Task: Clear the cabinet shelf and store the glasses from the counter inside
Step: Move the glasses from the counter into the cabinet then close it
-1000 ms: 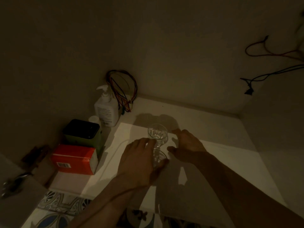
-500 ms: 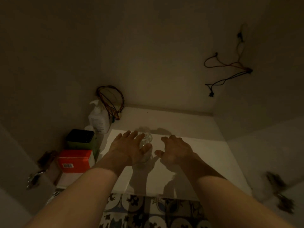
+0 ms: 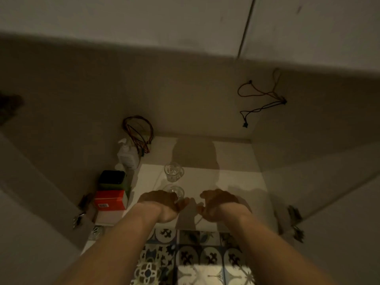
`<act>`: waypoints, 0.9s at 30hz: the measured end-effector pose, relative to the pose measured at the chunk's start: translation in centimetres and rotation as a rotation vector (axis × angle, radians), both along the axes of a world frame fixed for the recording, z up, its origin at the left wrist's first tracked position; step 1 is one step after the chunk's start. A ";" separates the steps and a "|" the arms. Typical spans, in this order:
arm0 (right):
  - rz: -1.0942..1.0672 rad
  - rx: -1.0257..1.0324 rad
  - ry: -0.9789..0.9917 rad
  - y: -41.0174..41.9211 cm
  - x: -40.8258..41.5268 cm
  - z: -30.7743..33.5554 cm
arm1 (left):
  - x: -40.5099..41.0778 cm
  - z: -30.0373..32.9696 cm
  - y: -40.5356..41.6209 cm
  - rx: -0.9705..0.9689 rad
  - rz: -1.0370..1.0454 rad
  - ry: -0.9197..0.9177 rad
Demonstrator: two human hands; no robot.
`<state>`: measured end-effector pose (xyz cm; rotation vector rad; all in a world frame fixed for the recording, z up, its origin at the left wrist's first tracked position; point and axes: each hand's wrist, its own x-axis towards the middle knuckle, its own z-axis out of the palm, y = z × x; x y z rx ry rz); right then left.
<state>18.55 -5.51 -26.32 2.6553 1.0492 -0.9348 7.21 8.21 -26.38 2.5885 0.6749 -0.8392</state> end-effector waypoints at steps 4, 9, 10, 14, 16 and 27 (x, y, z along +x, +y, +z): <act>0.055 -0.058 0.050 -2.0 -3.4 9.4 | -2.8 8.6 -3.3 -0.084 -0.005 0.038; 0.035 -0.044 0.090 -4.6 -7.2 23.7 | -6.2 22.1 -6.4 -0.083 -0.048 0.066; 0.026 -0.068 0.110 -5.2 -8.1 26.7 | -6.9 25.2 -6.9 -0.086 -0.064 0.079; -0.061 -0.060 0.159 -6.4 -8.8 39.7 | -7.6 39.2 -7.0 -0.101 -0.065 0.040; -0.082 -0.001 0.126 -7.3 -9.0 49.1 | -8.2 48.8 -6.7 -0.053 -0.076 -0.054; -0.013 0.471 -0.338 -4.2 -6.0 75.4 | -3.6 72.9 -2.3 0.167 -0.075 -0.831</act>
